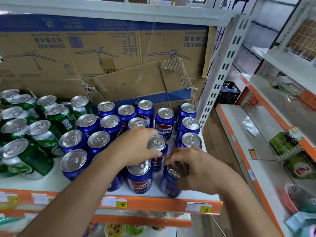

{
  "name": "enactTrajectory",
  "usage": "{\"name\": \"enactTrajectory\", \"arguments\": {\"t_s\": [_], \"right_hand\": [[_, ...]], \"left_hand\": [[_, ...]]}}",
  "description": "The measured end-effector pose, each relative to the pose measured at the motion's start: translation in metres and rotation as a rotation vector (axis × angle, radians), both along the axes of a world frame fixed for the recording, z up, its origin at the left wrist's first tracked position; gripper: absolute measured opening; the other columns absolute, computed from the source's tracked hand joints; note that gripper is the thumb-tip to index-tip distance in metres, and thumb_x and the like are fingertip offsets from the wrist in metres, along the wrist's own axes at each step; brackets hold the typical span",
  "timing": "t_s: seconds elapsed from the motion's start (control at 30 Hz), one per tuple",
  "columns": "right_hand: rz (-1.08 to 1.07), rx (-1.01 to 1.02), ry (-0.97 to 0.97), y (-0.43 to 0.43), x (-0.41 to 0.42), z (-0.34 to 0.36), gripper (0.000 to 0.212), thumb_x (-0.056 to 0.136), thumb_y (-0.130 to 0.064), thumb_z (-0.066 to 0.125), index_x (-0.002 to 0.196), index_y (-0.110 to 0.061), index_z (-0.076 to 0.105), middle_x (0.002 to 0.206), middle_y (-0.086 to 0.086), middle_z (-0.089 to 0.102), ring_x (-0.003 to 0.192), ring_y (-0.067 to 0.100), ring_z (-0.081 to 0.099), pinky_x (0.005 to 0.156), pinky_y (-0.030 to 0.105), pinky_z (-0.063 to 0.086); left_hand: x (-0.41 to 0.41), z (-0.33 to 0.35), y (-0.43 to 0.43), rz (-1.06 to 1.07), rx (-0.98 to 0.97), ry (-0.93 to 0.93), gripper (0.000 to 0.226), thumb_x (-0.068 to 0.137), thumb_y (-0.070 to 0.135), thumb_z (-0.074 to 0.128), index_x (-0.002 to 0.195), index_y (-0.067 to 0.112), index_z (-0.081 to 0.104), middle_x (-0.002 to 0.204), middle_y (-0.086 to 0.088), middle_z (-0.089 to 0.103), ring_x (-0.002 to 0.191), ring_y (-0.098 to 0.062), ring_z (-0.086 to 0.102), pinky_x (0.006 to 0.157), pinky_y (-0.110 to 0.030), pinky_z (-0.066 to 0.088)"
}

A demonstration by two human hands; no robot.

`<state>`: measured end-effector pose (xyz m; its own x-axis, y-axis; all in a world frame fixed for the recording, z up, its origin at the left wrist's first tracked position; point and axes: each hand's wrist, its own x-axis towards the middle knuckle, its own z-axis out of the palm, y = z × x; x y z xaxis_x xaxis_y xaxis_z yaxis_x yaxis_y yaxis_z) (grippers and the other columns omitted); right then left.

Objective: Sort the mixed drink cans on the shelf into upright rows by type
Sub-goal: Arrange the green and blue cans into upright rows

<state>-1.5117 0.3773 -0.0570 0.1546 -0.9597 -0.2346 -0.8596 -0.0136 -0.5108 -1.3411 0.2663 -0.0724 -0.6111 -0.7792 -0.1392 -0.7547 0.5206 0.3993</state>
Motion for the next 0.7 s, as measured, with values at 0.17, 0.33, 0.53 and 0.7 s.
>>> {"name": "enactTrajectory", "arguments": {"t_s": [0.17, 0.33, 0.53, 0.7], "right_hand": [[-0.249, -0.144, 0.155, 0.003, 0.018, -0.003, 0.054, 0.069, -0.063, 0.074, 0.106, -0.027, 0.059, 0.104, -0.008, 0.055, 0.09, 0.015, 0.056, 0.065, 0.024, 0.041], [-0.145, -0.134, 0.138, 0.003, 0.017, -0.002, 0.04, 0.072, -0.04, 0.077, 0.107, -0.025, 0.063, 0.102, -0.008, 0.054, 0.088, 0.013, 0.052, 0.065, 0.02, 0.042], [-0.112, -0.121, 0.016, 0.003, 0.021, -0.005, 0.05, 0.067, -0.034, 0.08, 0.114, -0.031, 0.061, 0.108, -0.016, 0.052, 0.1, 0.01, 0.052, 0.083, 0.026, 0.047], [-0.271, -0.136, 0.144, 0.005, 0.026, -0.004, 0.042, 0.069, -0.05, 0.078, 0.099, -0.026, 0.06, 0.095, -0.007, 0.053, 0.082, 0.014, 0.052, 0.059, 0.017, 0.036]], "left_hand": [[0.004, -0.005, 0.004, -0.003, -0.017, 0.035, 0.059, 0.083, 0.055, 0.063, 0.136, 0.038, 0.044, 0.13, 0.007, 0.054, 0.111, -0.017, 0.053, 0.079, -0.03, 0.043], [0.004, -0.017, 0.012, 0.037, -0.091, 0.076, 0.061, 0.087, 0.056, 0.055, 0.142, 0.036, 0.038, 0.137, 0.009, 0.05, 0.125, -0.02, 0.043, 0.095, -0.034, 0.035], [0.006, -0.02, 0.013, 0.036, -0.111, 0.107, 0.064, 0.087, 0.057, 0.054, 0.144, 0.034, 0.036, 0.141, 0.008, 0.047, 0.129, -0.021, 0.041, 0.1, -0.035, 0.033], [0.007, -0.021, 0.011, 0.028, -0.125, 0.12, 0.065, 0.087, 0.058, 0.055, 0.144, 0.034, 0.036, 0.142, 0.008, 0.047, 0.129, -0.021, 0.041, 0.101, -0.035, 0.033]]}}
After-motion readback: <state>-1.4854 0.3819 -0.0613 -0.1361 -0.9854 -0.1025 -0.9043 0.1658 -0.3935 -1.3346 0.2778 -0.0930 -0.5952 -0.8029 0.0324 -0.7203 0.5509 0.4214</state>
